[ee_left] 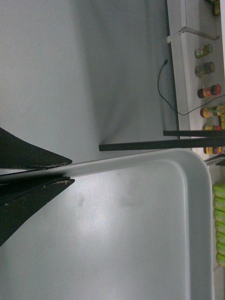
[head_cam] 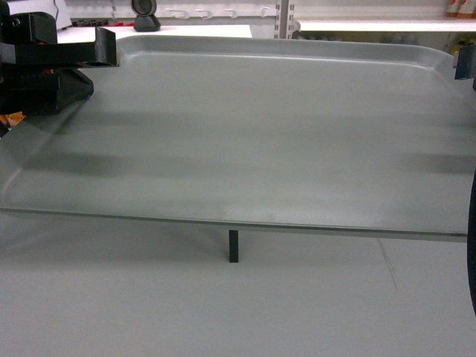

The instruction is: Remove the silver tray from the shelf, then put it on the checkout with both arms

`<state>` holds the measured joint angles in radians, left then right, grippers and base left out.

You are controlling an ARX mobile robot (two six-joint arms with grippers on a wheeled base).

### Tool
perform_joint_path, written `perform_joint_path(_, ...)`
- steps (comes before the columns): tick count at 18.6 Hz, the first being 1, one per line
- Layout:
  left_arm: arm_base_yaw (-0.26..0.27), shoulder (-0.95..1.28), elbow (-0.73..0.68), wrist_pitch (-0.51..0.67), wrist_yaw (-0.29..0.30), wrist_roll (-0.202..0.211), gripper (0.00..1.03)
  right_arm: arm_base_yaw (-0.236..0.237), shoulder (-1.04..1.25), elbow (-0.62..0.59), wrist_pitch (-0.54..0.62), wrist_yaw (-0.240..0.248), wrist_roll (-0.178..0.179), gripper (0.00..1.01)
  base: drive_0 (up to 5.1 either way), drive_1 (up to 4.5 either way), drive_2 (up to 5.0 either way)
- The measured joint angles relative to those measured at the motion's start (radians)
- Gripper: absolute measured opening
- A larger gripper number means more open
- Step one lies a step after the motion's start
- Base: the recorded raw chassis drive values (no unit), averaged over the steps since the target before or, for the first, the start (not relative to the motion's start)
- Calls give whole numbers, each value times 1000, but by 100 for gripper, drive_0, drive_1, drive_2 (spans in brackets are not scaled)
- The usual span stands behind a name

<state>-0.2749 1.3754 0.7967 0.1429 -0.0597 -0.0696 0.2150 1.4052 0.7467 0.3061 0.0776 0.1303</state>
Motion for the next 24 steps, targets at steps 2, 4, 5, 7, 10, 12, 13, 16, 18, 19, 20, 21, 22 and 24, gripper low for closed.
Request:
perform_joint_path(2, 0, 0, 0, 4, 0, 0, 3, 0, 0, 0, 1, 0, 0, 2, -505, 240, 240)
perform_joint_path(4, 0, 0, 0, 0, 0, 0, 3, 0, 0, 0, 1, -2, 0, 2, -505, 240, 240)
perform_joint_path(5, 0, 0, 0, 7, 0, 0, 3, 0, 0, 0, 1, 0, 0, 2, -505, 240, 240)
perform_joint_path(7, 0, 0, 0, 0, 0, 0, 3, 0, 0, 0, 0, 0, 0, 2, -505, 240, 240)
perform_joint_path(10, 0, 0, 0, 0, 0, 1, 3, 0, 0, 0, 0, -1, 0, 2, -505, 240, 240)
perform_joint_path(12, 0, 0, 0, 4, 0, 1, 3, 0, 0, 0, 1, -1, 0, 2, -505, 240, 240)
perform_joint_path(13, 0, 0, 0, 1, 0, 2, 3, 0, 0, 0, -2, 0, 0, 2, -505, 240, 240)
perform_joint_path(16, 0, 0, 0, 2, 0, 2, 3, 0, 0, 0, -4, -1, 0, 2, -505, 240, 240)
perform_joint_path(18, 0, 0, 0, 0, 0, 2, 3, 0, 0, 0, 1, -1, 0, 2, -505, 240, 240)
perform_joint_path(19, 0, 0, 0, 1, 0, 2, 3, 0, 0, 0, -2, 0, 0, 2, -505, 240, 240)
perform_joint_path(20, 0, 0, 0, 3, 0, 2, 3, 0, 0, 0, 2, 0, 0, 2, -505, 240, 240)
perform_joint_path(21, 0, 0, 0, 2, 0, 2, 3, 0, 0, 0, 1, -1, 0, 2, -505, 240, 240)
perform_joint_path(22, 0, 0, 0, 2, 0, 2, 3, 0, 0, 0, -1, 0, 0, 2, -505, 240, 240)
perform_joint_path(24, 0, 0, 0, 4, 0, 2, 3, 0, 0, 0, 3, -2, 0, 2, -505, 240, 240)
